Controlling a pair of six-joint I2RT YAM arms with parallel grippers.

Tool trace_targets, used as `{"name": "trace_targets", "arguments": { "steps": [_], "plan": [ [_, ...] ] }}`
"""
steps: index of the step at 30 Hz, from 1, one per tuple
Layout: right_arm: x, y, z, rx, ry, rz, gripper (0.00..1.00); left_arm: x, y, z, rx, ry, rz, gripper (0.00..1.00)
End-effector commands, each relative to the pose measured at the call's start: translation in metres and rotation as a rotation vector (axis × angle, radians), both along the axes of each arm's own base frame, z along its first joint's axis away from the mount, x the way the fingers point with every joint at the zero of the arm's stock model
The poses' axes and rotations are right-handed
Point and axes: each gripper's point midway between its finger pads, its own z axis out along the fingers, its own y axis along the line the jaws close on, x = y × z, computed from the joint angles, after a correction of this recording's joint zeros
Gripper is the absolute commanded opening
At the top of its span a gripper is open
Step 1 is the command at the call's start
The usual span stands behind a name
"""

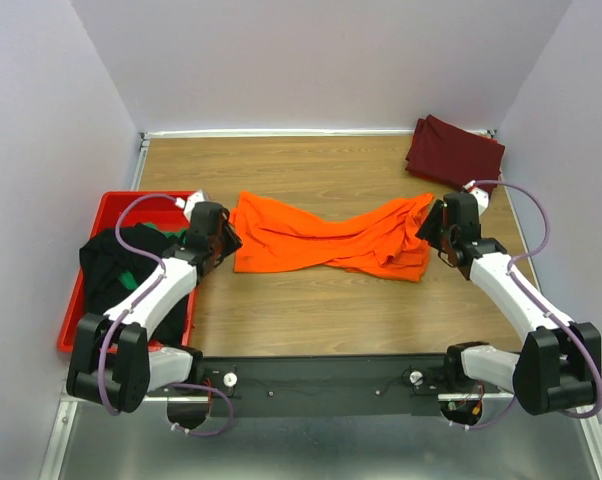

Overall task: Fold and stack the t-shirts
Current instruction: Flatten the tshirt out

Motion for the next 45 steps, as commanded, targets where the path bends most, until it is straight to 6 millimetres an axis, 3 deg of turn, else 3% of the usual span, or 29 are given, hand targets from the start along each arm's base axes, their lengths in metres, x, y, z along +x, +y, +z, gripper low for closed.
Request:
{"name": "trace_targets", "arguments": {
  "steps": [1, 7, 17, 30, 32, 35, 37, 38, 45],
  "plan": [
    [-0.002, 0.012, -0.003, 0.065, -0.016, 0.029, 0.7, -0.016, -0.004, -0.011, -0.01, 0.016, 0.086, 0.41],
    [-0.001, 0.017, -0.007, 0.079, -0.013, 0.046, 0.7, -0.037, -0.013, -0.042, 0.005, 0.102, 0.124, 0.41],
    [0.001, 0.017, -0.01, 0.079, -0.009, 0.052, 0.7, -0.037, 0.0, -0.061, 0.099, 0.166, 0.202, 0.49],
    [0.004, 0.019, -0.013, 0.078, -0.005, 0.061, 0.7, -0.033, -0.001, -0.081, 0.142, 0.206, 0.196, 0.51],
    [0.004, 0.019, -0.014, 0.079, -0.002, 0.061, 0.7, -0.029, -0.004, -0.083, 0.144, 0.205, 0.183, 0.46],
    [0.004, 0.019, -0.016, 0.08, 0.003, 0.062, 0.7, -0.025, -0.01, -0.081, 0.133, 0.199, 0.149, 0.3],
    [0.003, 0.019, -0.019, 0.076, 0.009, 0.062, 0.7, -0.022, -0.013, -0.076, 0.132, 0.184, 0.13, 0.16],
    [0.002, 0.019, -0.021, 0.077, 0.015, 0.062, 0.7, -0.02, -0.013, -0.071, 0.132, 0.17, 0.127, 0.0],
    [-0.002, 0.018, -0.032, 0.075, 0.037, 0.054, 0.7, -0.003, -0.004, -0.032, 0.151, 0.078, 0.136, 0.0]
  ]
}}
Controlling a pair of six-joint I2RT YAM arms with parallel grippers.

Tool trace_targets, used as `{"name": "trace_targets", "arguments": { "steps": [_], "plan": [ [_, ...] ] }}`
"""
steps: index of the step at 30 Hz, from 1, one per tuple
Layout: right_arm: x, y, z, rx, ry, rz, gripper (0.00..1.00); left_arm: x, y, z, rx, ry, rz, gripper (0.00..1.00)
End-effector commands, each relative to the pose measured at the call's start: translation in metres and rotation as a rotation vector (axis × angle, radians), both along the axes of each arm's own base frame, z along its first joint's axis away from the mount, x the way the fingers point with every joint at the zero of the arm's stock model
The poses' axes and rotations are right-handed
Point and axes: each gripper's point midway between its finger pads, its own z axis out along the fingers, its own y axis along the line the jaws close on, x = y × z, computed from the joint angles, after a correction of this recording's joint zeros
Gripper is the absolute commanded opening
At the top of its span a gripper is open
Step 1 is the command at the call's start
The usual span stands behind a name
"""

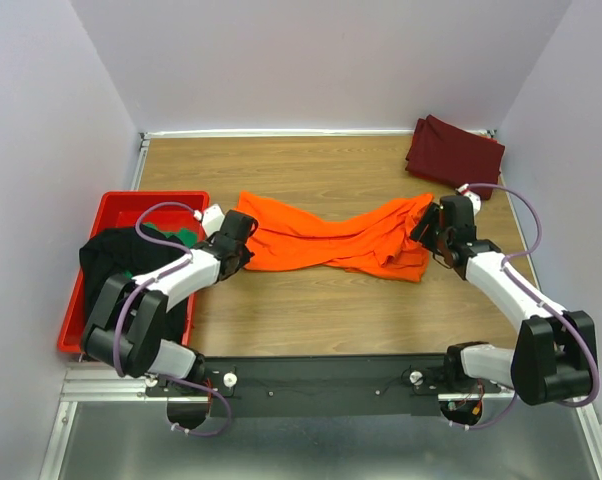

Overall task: Fold and stack the t-shirts
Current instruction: Flatten the tshirt out

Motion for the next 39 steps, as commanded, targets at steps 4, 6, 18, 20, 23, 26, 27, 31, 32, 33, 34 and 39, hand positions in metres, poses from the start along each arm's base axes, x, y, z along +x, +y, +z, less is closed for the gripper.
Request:
{"name": "trace_targets", "arguments": {
  "steps": [4, 6, 18, 20, 23, 26, 27, 31, 32, 33, 34, 39],
  "plan": [
    [-0.003, -0.001, -0.022, -0.007, 0.033, -0.012, 0.69, 0.03, 0.016, 0.058, 0.018, -0.149, 0.015, 0.0],
    [-0.002, -0.002, -0.028, -0.011, 0.042, -0.015, 0.59, 0.032, 0.02, 0.064, 0.019, -0.158, 0.019, 0.0],
    [0.021, 0.0, -0.04, -0.004, 0.037, -0.037, 0.45, 0.041, 0.022, 0.073, 0.002, -0.183, -0.003, 0.0],
    [0.024, 0.005, -0.037, 0.021, 0.021, -0.026, 0.45, 0.041, 0.021, 0.074, -0.003, -0.186, -0.006, 0.0],
    [0.025, 0.009, -0.039, 0.041, 0.023, -0.016, 0.45, 0.042, 0.019, 0.075, -0.011, -0.192, -0.009, 0.0],
    [0.026, 0.011, -0.042, 0.048, 0.027, -0.013, 0.41, 0.042, 0.018, 0.075, -0.017, -0.196, -0.01, 0.0],
    [0.024, 0.011, -0.047, 0.05, 0.042, -0.017, 0.4, 0.043, 0.017, 0.076, -0.024, -0.198, -0.01, 0.0],
    [0.031, 0.014, -0.048, 0.07, 0.025, -0.013, 0.19, 0.047, 0.01, 0.081, -0.055, -0.212, -0.032, 0.0],
    [0.033, 0.017, -0.044, 0.084, 0.018, -0.006, 0.13, 0.049, 0.008, 0.085, -0.062, -0.221, -0.035, 0.0],
    [0.033, 0.018, -0.041, 0.091, 0.011, -0.003, 0.09, 0.05, 0.008, 0.087, -0.061, -0.221, -0.036, 0.0],
    [0.035, 0.02, -0.027, 0.1, -0.028, 0.001, 0.0, 0.05, 0.008, 0.088, -0.055, -0.219, -0.041, 0.0],
    [0.045, 0.013, 0.053, 0.085, -0.19, -0.018, 0.0, 0.059, 0.014, 0.117, -0.025, -0.261, -0.037, 0.0]
  ]
}}
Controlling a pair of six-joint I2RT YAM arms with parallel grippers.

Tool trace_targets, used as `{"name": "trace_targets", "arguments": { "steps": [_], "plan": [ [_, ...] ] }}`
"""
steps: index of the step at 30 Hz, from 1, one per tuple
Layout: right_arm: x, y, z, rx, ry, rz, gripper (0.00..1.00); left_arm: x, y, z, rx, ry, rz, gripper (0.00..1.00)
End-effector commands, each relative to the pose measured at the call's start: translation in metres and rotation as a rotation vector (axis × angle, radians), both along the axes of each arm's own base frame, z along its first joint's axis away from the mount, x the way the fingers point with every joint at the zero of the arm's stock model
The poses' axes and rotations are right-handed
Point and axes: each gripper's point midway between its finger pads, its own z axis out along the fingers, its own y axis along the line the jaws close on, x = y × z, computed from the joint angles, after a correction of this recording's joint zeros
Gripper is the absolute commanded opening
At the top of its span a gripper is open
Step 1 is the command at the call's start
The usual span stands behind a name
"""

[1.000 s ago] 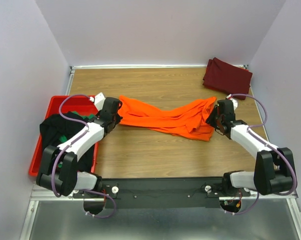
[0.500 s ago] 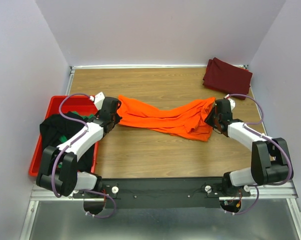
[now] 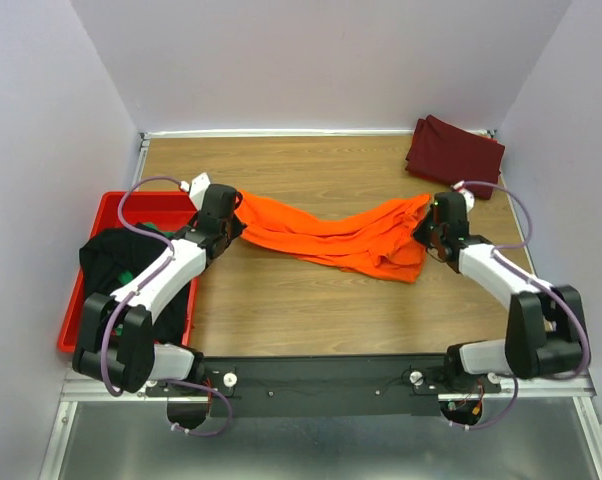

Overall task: Fold and stack the t-shirts
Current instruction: Flatten the tshirt out

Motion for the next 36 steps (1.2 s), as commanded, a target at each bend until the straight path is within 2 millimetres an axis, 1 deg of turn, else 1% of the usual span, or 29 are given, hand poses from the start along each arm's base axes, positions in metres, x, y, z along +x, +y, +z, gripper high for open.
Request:
{"name": "trace_targets", "arguments": {
  "steps": [1, 2, 4, 5, 7, 8, 9, 10, 11, 12, 14, 15, 17, 18, 20, 21, 22, 23, 26, 27, 28, 29, 30, 31, 32, 33, 34, 35, 36],
  "plan": [
    [0.02, -0.002, 0.095, 0.005, -0.213, -0.022, 0.0, 0.013, 0.008, 0.041, 0.019, -0.08, 0.005, 0.0],
    [0.017, -0.006, 0.108, -0.003, -0.227, -0.03, 0.0, 0.016, 0.01, 0.052, 0.019, -0.104, 0.011, 0.0],
    [0.017, -0.011, 0.153, -0.017, -0.304, -0.047, 0.0, 0.017, 0.018, 0.069, 0.022, -0.132, 0.019, 0.0],
    [0.015, -0.013, 0.175, -0.019, -0.348, -0.053, 0.0, 0.019, 0.019, 0.087, 0.021, -0.171, 0.01, 0.0],
    [0.012, -0.015, 0.203, -0.018, -0.395, -0.056, 0.0, 0.018, 0.023, 0.104, 0.024, -0.199, 0.012, 0.0],
    [0.009, -0.015, 0.227, -0.014, -0.433, -0.056, 0.0, 0.018, 0.025, 0.126, 0.014, -0.247, 0.012, 0.0],
    [0.003, -0.016, 0.246, -0.008, -0.472, -0.057, 0.0, 0.017, 0.026, 0.136, 0.016, -0.267, 0.008, 0.0],
    [-0.001, -0.018, 0.272, -0.006, -0.512, -0.06, 0.0, 0.012, 0.027, 0.157, 0.005, -0.306, 0.004, 0.0],
    [-0.006, -0.018, 0.273, -0.006, -0.513, -0.058, 0.0, 0.012, 0.027, 0.161, 0.006, -0.31, 0.002, 0.0],
    [-0.014, -0.021, 0.305, -0.003, -0.579, -0.066, 0.0, 0.006, 0.028, 0.178, -0.001, -0.348, -0.002, 0.0],
    [-0.028, -0.025, 0.327, -0.012, -0.613, -0.072, 0.0, -0.004, 0.03, 0.203, -0.015, -0.395, -0.007, 0.0],
    [-0.04, -0.027, 0.357, -0.004, -0.678, -0.075, 0.0, -0.013, 0.031, 0.221, -0.028, -0.439, -0.008, 0.0],
    [-0.052, -0.03, 0.376, -0.005, -0.709, -0.075, 0.0, -0.025, 0.034, 0.248, -0.044, -0.495, -0.01, 0.0],
    [-0.06, -0.029, 0.396, 0.001, -0.75, -0.067, 0.0, -0.035, 0.036, 0.264, -0.055, -0.538, -0.01, 0.0],
    [-0.066, -0.028, 0.41, 0.005, -0.771, -0.057, 0.0, -0.044, 0.039, 0.29, -0.067, -0.597, -0.004, 0.0],
    [-0.066, -0.026, 0.414, 0.008, -0.777, -0.043, 0.0, -0.048, 0.041, 0.3, -0.071, -0.624, 0.0, 0.0],
    [-0.068, -0.024, 0.428, 0.016, -0.804, -0.034, 0.0, -0.048, 0.041, 0.305, -0.07, -0.636, 0.001, 0.0],
    [-0.056, -0.021, 0.424, 0.014, -0.782, -0.024, 0.01, -0.047, 0.042, 0.315, -0.076, -0.665, 0.005, 0.0],
    [-0.035, -0.009, 0.432, 0.023, -0.774, 0.026, 0.0, -0.029, 0.037, 0.326, -0.081, -0.683, -0.002, 0.0],
    [-0.009, -0.002, 0.417, 0.02, -0.723, 0.046, 0.0, -0.014, 0.034, 0.318, -0.072, -0.659, -0.001, 0.0],
    [0.003, -0.001, 0.414, 0.019, -0.71, 0.048, 0.0, -0.005, 0.032, 0.316, -0.072, -0.658, 0.004, 0.0],
    [0.013, 0.003, 0.425, 0.02, -0.739, 0.059, 0.01, 0.007, 0.035, 0.323, -0.074, -0.688, 0.02, 0.0],
    [0.043, 0.007, 0.412, 0.009, -0.718, 0.065, 0.0, 0.031, 0.031, 0.316, -0.072, -0.682, 0.02, 0.0],
    [0.055, 0.008, 0.406, 0.003, -0.698, 0.063, 0.0, 0.043, 0.032, 0.306, -0.067, -0.656, 0.03, 0.0],
    [0.074, 0.01, 0.408, -0.003, -0.722, 0.063, 0.0, 0.056, 0.031, 0.311, -0.08, -0.682, 0.022, 0.0],
    [0.103, 0.014, 0.405, -0.013, -0.737, 0.066, 0.01, 0.081, 0.033, 0.302, -0.074, -0.672, 0.025, 0.0],
    [0.12, 0.016, 0.402, -0.017, -0.741, 0.066, 0.01, 0.096, 0.03, 0.313, -0.086, -0.731, 0.008, 0.0],
    [0.131, 0.018, 0.422, -0.02, -0.793, 0.068, 0.0, 0.107, 0.033, 0.327, -0.084, -0.776, 0.002, 0.0],
    [0.142, 0.019, 0.429, -0.021, -0.817, 0.067, 0.0, 0.134, 0.03, 0.314, -0.077, -0.763, -0.015, 0.0]
  ]
}}
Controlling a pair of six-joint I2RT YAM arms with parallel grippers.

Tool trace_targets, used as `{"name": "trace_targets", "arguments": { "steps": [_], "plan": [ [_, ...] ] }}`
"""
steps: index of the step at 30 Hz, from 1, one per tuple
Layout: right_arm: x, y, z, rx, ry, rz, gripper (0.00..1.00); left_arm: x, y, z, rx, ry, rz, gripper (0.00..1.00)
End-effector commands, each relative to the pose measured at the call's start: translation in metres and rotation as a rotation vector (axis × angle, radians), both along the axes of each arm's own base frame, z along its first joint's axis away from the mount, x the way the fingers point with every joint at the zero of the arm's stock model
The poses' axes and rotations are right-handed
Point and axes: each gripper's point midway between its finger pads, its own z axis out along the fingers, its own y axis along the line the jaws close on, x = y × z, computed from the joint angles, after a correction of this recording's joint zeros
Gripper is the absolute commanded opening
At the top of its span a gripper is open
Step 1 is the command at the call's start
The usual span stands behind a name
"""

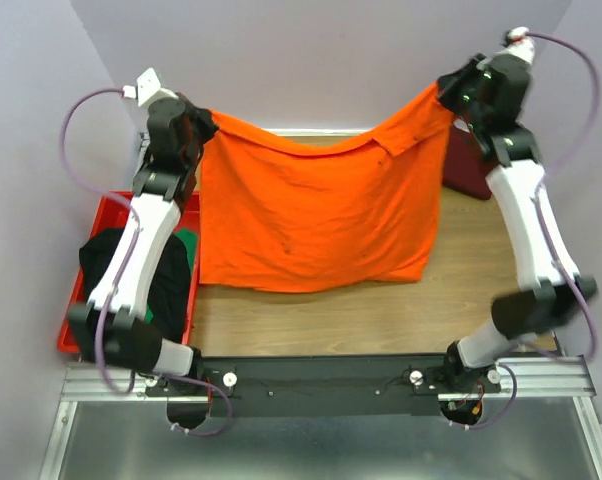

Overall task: Fold and stack the t-shirts
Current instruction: Flatten the tshirt out

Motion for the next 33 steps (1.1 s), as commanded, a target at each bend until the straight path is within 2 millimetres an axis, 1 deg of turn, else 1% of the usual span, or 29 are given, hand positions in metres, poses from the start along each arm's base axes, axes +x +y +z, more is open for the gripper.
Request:
{"name": "trace_targets", "arguments": {
  "steps": [1, 2, 3, 4, 5, 6, 7, 8, 9, 10, 11, 13, 14, 15, 16, 17, 18, 19, 20, 22, 23, 24, 26, 27, 28, 29, 31, 32, 33],
  "plan": [
    [0.069, 0.013, 0.011, -0.035, -0.088, 0.025, 0.0, 0.053, -0.003, 0.067, 0.011, -0.233, -0.067, 0.0],
    [0.079, 0.013, 0.021, -0.034, -0.116, 0.019, 0.0, 0.065, -0.004, 0.074, 0.015, -0.246, -0.083, 0.0],
    [0.088, 0.017, 0.026, -0.043, -0.133, 0.032, 0.0, 0.091, -0.006, 0.057, 0.023, -0.215, -0.102, 0.0],
    [0.097, 0.018, 0.049, -0.036, -0.195, 0.029, 0.0, 0.1, -0.006, 0.064, 0.026, -0.229, -0.134, 0.0],
    [0.1, 0.02, 0.059, -0.036, -0.223, 0.037, 0.01, 0.111, -0.002, 0.085, 0.025, -0.276, -0.128, 0.0],
    [0.103, 0.02, 0.068, -0.034, -0.249, 0.033, 0.01, 0.104, -0.003, 0.109, 0.029, -0.323, -0.156, 0.0],
    [0.09, 0.018, 0.105, -0.025, -0.338, 0.031, 0.0, 0.117, 0.002, 0.105, 0.032, -0.315, -0.151, 0.0],
    [0.09, 0.016, 0.113, -0.023, -0.362, 0.022, 0.01, 0.118, 0.004, 0.113, 0.037, -0.329, -0.163, 0.0],
    [0.09, 0.015, 0.12, -0.027, -0.383, 0.014, 0.0, 0.117, 0.005, 0.135, 0.052, -0.381, -0.167, 0.0],
    [0.085, 0.014, 0.13, -0.026, -0.412, 0.012, 0.0, 0.116, 0.01, 0.142, 0.061, -0.398, -0.174, 0.0],
    [0.08, 0.011, 0.136, -0.03, -0.422, -0.002, 0.0, 0.114, 0.012, 0.149, 0.068, -0.415, -0.176, 0.0],
    [0.075, 0.01, 0.138, -0.034, -0.426, -0.008, 0.0, 0.114, 0.014, 0.147, 0.068, -0.41, -0.184, 0.0],
    [0.077, 0.008, 0.131, -0.037, -0.41, -0.015, 0.0, 0.114, 0.011, 0.143, 0.068, -0.401, -0.201, 0.0],
    [0.084, 0.009, 0.11, -0.046, -0.361, -0.014, 0.0, 0.119, 0.011, 0.126, 0.066, -0.364, -0.201, 0.0],
    [0.078, 0.005, 0.109, -0.047, -0.353, -0.027, 0.0, 0.116, 0.01, 0.124, 0.062, -0.362, -0.205, 0.0],
    [0.078, 0.005, 0.101, -0.048, -0.332, -0.028, 0.0, 0.124, 0.009, 0.094, 0.053, -0.302, -0.211, 0.0],
    [0.089, 0.005, 0.063, -0.057, -0.244, -0.034, 0.0, 0.122, 0.008, 0.085, 0.043, -0.283, -0.218, 0.0],
    [0.077, 0.004, 0.063, -0.053, -0.237, -0.035, 0.0, 0.123, 0.007, 0.069, 0.032, -0.252, -0.227, 0.0],
    [0.085, 0.002, 0.014, -0.056, -0.13, -0.043, 0.0, 0.123, 0.003, 0.037, 0.008, -0.189, -0.247, 0.0],
    [0.077, 0.0, -0.022, -0.053, -0.051, -0.053, 0.01, 0.12, 0.0, -0.002, -0.024, -0.117, -0.261, 0.0],
    [0.064, -0.003, -0.031, -0.046, -0.03, -0.057, 0.0, 0.117, -0.002, -0.05, -0.063, -0.022, -0.259, 0.0],
    [0.057, -0.003, -0.083, -0.042, 0.075, -0.057, 0.0, 0.109, -0.002, -0.066, -0.079, 0.011, -0.258, 0.0],
    [0.04, -0.004, -0.133, -0.028, 0.178, -0.057, 0.01, 0.096, -0.002, -0.105, -0.116, 0.086, -0.246, 0.0],
    [0.022, -0.005, -0.136, 0.0, 0.184, -0.059, 0.0, 0.08, -0.001, -0.155, -0.155, 0.193, -0.23, 0.0],
    [0.011, -0.006, -0.164, 0.005, 0.24, -0.062, 0.01, 0.069, -0.001, -0.167, -0.167, 0.217, -0.222, 0.0],
    [-0.012, -0.008, -0.206, 0.004, 0.322, -0.064, 0.0, 0.052, -0.001, -0.208, -0.179, 0.303, -0.206, 0.0],
    [-0.036, -0.009, -0.251, 0.017, 0.414, -0.062, 0.0, 0.031, 0.0, -0.234, -0.194, 0.363, -0.178, 0.0],
    [-0.058, -0.012, -0.296, 0.012, 0.511, -0.067, 0.0, 0.014, 0.001, -0.264, -0.199, 0.429, -0.151, 0.0],
    [-0.068, -0.011, -0.305, 0.021, 0.527, -0.061, 0.0, 0.006, 0.003, -0.27, -0.208, 0.443, -0.136, 0.0]
  ]
}}
